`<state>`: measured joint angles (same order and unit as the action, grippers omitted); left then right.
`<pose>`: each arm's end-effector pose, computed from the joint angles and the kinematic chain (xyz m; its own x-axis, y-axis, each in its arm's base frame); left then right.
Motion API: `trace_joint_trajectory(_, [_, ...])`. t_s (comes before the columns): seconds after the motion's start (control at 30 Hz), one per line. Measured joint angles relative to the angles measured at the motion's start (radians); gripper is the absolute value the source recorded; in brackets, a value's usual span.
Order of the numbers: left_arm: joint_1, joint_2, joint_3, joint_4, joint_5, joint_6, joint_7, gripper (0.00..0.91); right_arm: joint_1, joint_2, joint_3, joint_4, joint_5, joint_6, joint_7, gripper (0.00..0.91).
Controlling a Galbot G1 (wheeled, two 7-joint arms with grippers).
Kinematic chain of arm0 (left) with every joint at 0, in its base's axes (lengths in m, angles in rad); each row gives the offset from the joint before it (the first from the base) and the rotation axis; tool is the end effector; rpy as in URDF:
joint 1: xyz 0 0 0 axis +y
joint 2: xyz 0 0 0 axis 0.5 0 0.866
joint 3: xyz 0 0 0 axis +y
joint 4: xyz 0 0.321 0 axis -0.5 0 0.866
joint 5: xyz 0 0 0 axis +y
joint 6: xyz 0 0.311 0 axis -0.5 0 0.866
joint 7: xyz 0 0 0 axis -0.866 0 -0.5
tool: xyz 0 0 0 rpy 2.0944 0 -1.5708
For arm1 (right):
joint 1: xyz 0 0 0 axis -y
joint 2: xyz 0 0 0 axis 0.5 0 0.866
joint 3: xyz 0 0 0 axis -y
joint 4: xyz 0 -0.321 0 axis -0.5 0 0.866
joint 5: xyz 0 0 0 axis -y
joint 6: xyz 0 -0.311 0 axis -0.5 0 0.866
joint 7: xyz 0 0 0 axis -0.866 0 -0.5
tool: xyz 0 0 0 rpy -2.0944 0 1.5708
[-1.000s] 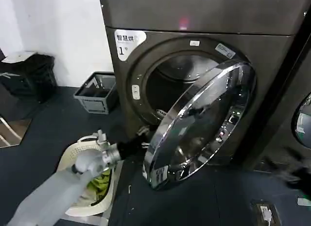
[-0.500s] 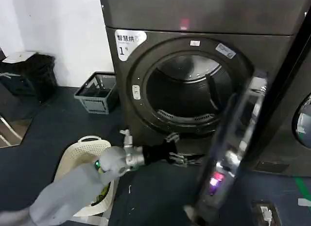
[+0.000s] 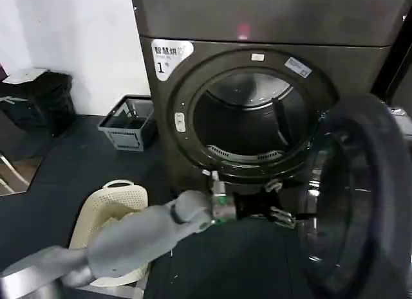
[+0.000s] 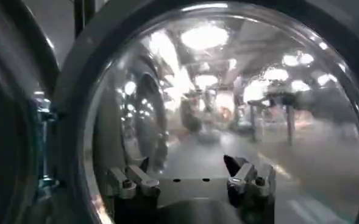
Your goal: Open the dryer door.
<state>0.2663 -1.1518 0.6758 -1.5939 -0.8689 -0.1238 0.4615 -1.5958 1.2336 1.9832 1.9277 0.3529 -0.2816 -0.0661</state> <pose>0.3649 -0.1370 -0.2079 -0.0701 0.9911 -0.1136 0.9957 0.0763 0.0516 -0.0270 -0.3435 -0.1061 -0.4472 0.8663 -0.2223 0.8774 0.3767 -0.2972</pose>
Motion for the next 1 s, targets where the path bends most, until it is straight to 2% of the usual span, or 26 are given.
trace_joint_trajectory(0.4, [-0.057,-0.178,0.065,0.146,0.056,-0.014,-0.097,0.907,-0.034,-0.047,0.125,-0.038,-0.016,0.007,0.027,0.907])
trace_joint_trajectory(0.67, [-0.067,-0.338,0.062,0.278,0.081,-0.02,-0.146,0.907,-0.062,-0.093,0.207,-0.098,-0.074,0.081,0.049,0.907])
trace_joint_trajectory(0.83, [-0.065,-0.407,0.041,0.341,0.124,-0.048,-0.198,0.907,-0.073,-0.1,0.214,-0.125,-0.074,0.096,0.042,0.907])
trace_joint_trajectory(1.0, [-0.057,-0.4,0.026,0.329,0.131,-0.068,-0.204,0.907,-0.074,-0.118,0.217,-0.146,-0.072,0.1,0.037,0.907])
